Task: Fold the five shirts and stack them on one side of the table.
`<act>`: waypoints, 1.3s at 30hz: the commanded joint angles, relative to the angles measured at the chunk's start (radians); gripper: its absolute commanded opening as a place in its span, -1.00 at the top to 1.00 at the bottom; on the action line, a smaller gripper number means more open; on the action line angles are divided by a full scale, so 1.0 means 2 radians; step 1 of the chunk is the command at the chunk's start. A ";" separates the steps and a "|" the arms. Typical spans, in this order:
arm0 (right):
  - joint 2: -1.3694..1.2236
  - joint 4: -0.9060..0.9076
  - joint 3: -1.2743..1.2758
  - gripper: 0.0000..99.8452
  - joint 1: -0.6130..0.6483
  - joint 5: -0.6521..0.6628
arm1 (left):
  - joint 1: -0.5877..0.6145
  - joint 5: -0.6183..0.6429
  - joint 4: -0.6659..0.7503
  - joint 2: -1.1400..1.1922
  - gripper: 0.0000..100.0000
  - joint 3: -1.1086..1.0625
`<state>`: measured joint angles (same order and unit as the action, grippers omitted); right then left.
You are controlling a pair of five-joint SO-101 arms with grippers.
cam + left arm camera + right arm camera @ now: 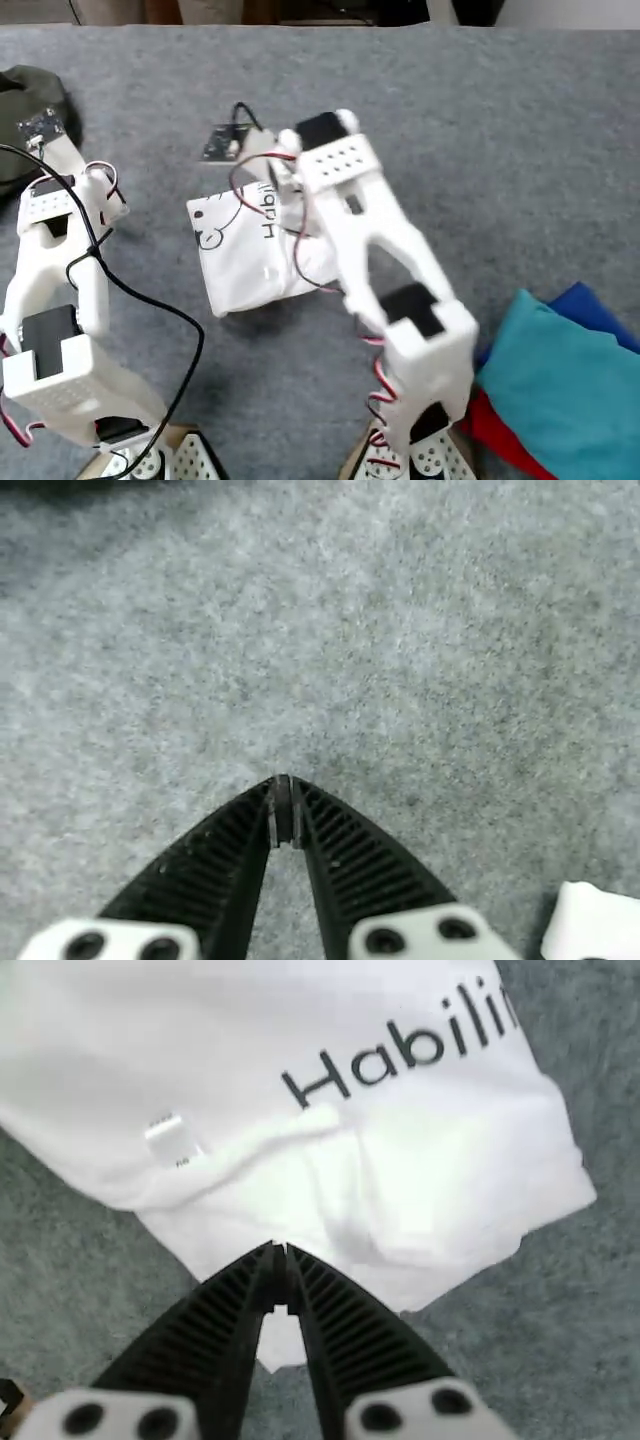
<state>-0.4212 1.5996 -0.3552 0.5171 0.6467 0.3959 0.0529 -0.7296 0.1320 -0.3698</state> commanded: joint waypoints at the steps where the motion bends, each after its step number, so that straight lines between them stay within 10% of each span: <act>1: -0.066 0.021 -0.129 0.99 0.023 -0.009 | 0.003 0.006 0.008 -0.005 0.96 0.002; 15: -0.294 0.088 -0.402 0.99 0.042 -0.009 | 0.015 0.023 0.021 -0.005 0.96 0.002; 39: -0.155 0.092 -0.163 0.99 -0.023 0.008 | 0.014 0.022 0.025 -0.005 0.96 0.002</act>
<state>-0.8585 1.7668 -0.7296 0.5079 0.6529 0.4173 0.0928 -0.7004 0.1320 -0.3728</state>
